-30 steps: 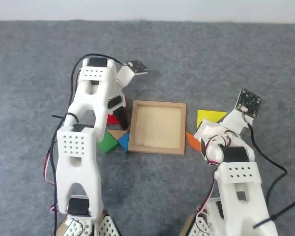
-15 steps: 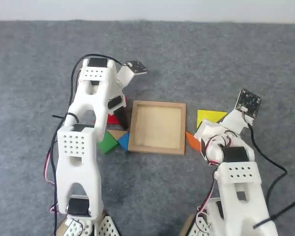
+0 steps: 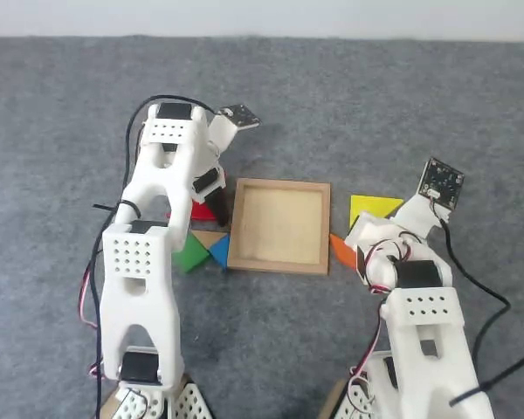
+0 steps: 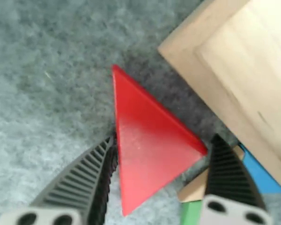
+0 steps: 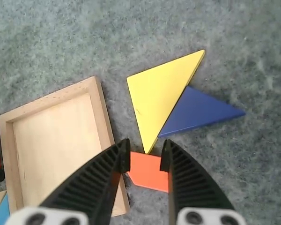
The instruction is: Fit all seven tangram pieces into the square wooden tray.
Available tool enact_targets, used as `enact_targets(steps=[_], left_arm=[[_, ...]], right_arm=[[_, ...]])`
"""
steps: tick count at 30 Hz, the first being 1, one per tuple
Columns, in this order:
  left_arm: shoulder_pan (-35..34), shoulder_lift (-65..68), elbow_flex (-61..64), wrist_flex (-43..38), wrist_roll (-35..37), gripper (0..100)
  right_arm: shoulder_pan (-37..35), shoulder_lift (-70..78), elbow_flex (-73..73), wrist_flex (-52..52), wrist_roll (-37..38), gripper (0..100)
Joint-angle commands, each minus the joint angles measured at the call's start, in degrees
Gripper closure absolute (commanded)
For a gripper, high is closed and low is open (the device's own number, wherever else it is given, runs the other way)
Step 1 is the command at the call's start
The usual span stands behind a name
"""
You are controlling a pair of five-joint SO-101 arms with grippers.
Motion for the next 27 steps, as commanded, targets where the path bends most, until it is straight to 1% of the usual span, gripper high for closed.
enact_targets(steps=[1, 17, 22, 27], left_arm=[[0.18, -0.26, -0.66, -0.26, 0.62, 74], [0.44, -0.70, -0.66, 0.26, 0.53, 75], [1.23, -0.79, -0.66, 2.64, 0.70, 83], [3.08, -1.49, -0.40, 3.08, 3.08, 85]], right_arm=[[-0.04, -2.07, -0.26, -0.84, 0.62, 87.2], [-0.04, -2.07, -0.26, -1.19, 0.62, 87.2], [0.04, -2.07, -0.26, -1.19, 0.62, 87.2], [0.22, -2.07, -0.26, -1.19, 0.62, 87.2]])
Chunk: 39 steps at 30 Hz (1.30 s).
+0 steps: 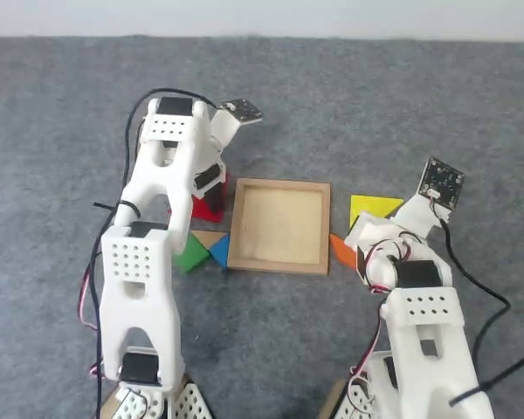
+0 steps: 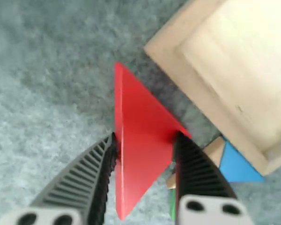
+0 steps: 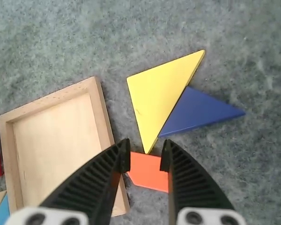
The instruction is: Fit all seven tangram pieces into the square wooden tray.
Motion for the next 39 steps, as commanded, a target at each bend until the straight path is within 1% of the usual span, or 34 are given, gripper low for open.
enact_targets(steps=[1, 4, 9, 13, 18, 23, 26, 29, 32, 36, 39], left_arm=[[2.02, -0.88, 0.75, 0.53, 1.85, 85], [2.29, -3.16, 0.75, 0.79, 3.16, 85], [2.29, -7.12, 1.01, 4.66, 3.25, 85], [3.87, -12.22, 8.13, 4.13, 3.25, 85], [8.18, -26.20, 25.45, -4.04, 4.40, 92], [10.29, -42.73, 44.09, -14.86, 4.31, 93], [9.85, -48.79, 51.82, -18.20, 3.34, 93], [9.93, -50.55, 56.04, -19.08, 2.20, 93], [9.85, -48.97, 58.07, -21.71, 2.02, 92], [9.76, -43.52, 57.45, -24.09, 2.29, 92], [8.44, -40.97, 55.08, -24.97, 4.57, 93]], right_arm=[[0.22, -2.07, -0.26, -1.19, 0.62, 87.2], [0.31, -2.07, -0.26, -1.19, 0.62, 87.2], [0.31, -2.15, -0.26, -1.19, 0.62, 87.2], [0.31, -2.15, -0.26, -1.19, 0.62, 87.2], [0.40, -2.15, -0.26, -1.19, 0.62, 87.2], [0.40, -2.15, -0.26, -1.10, 0.62, 87.2], [0.40, -2.15, -0.26, -1.10, 0.62, 87.2], [0.40, -2.15, -0.26, -1.10, 0.62, 87.2], [0.40, -2.15, -0.26, -1.01, 0.62, 87.2], [0.40, -2.15, -0.26, -0.92, 0.62, 87.2], [0.40, -2.15, -0.26, -0.92, 0.62, 87.2]])
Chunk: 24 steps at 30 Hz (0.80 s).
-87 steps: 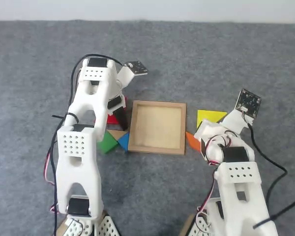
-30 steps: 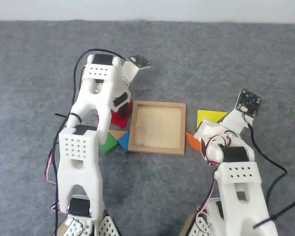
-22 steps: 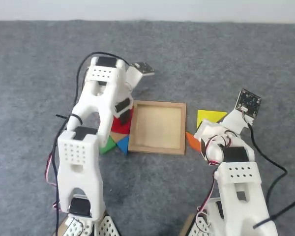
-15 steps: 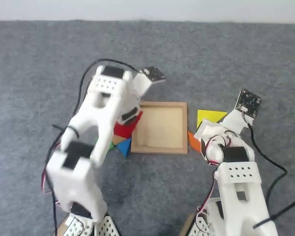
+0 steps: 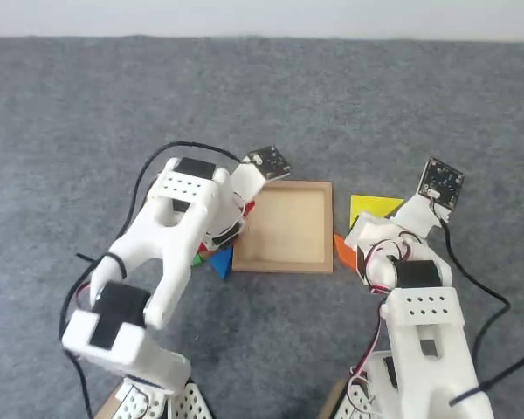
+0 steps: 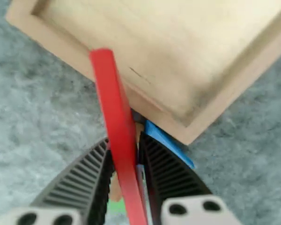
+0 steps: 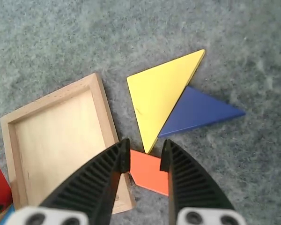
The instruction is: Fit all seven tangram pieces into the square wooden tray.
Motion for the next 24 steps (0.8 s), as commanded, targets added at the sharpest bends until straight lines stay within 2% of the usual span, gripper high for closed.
enact_targets(steps=[1, 3, 11, 15, 19, 24], left_arm=[[-1.23, 1.58, -4.35, -1.05, 2.20, 94], [-1.23, 0.44, -5.67, 0.35, 3.96, 99], [-0.70, -18.29, -6.29, 7.74, 14.59, 99], [0.88, -25.85, -5.41, 9.49, 26.99, 99], [7.47, -23.74, -0.22, 2.37, 42.46, 99], [13.19, -16.35, 3.12, -9.23, 49.58, 99]], right_arm=[[0.31, -2.15, -0.26, -0.92, 0.62, 87.2], [0.31, -2.15, -0.26, -1.01, 0.62, 87.2], [0.31, -2.15, -0.26, -1.10, 0.62, 87.2], [0.31, -2.15, -0.26, -1.19, 0.62, 87.2], [0.31, -2.15, -0.26, -1.19, 0.62, 87.2], [0.31, -2.15, -0.26, -1.10, 0.62, 87.2]])
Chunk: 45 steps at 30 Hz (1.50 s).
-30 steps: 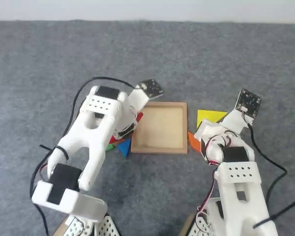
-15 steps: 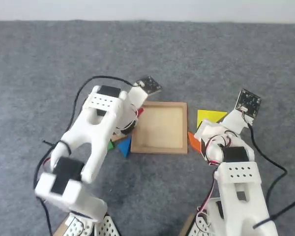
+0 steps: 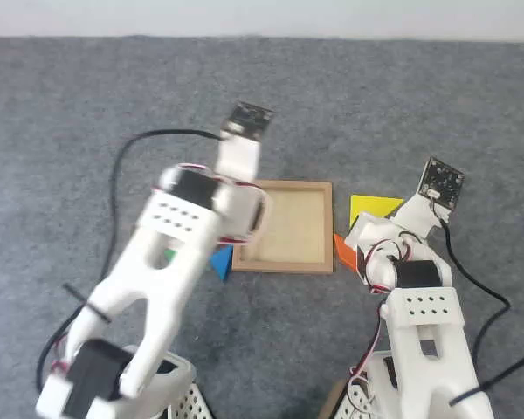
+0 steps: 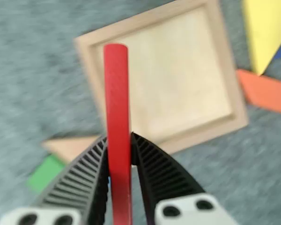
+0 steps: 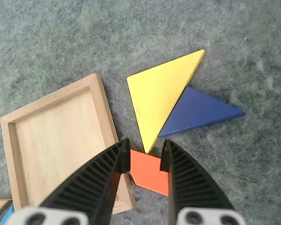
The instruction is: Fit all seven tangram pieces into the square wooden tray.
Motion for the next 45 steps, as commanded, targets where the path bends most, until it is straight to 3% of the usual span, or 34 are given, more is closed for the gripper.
enact_targets(steps=[1, 8, 16, 25, 35, 40, 45], left_arm=[[3.43, 5.19, 0.13, -10.11, 6.77, 99], [3.87, 10.90, -0.22, -12.40, 7.47, 98], [3.78, 11.43, 0.31, -13.63, 9.76, 85], [1.67, 11.34, 1.71, -14.68, 10.37, 84], [-2.73, 10.73, -2.77, -5.27, -3.52, 84], [-3.60, 9.05, -6.73, 0.35, -3.96, 86], [-4.22, -4.84, 0.04, -2.37, -3.60, 88]], right_arm=[[0.31, -2.15, -0.26, -1.10, 0.62, 87.2], [0.31, -2.15, -0.26, -1.19, 0.62, 87.2], [0.31, -2.15, -0.26, -1.19, 0.62, 87.2], [0.31, -2.15, -0.26, -1.10, 0.62, 87.2], [0.31, -2.15, -0.26, -1.01, 0.62, 87.2], [0.22, -2.15, -0.26, -1.01, 0.62, 87.2], [0.04, -2.15, -0.26, -1.01, 0.62, 87.2]])
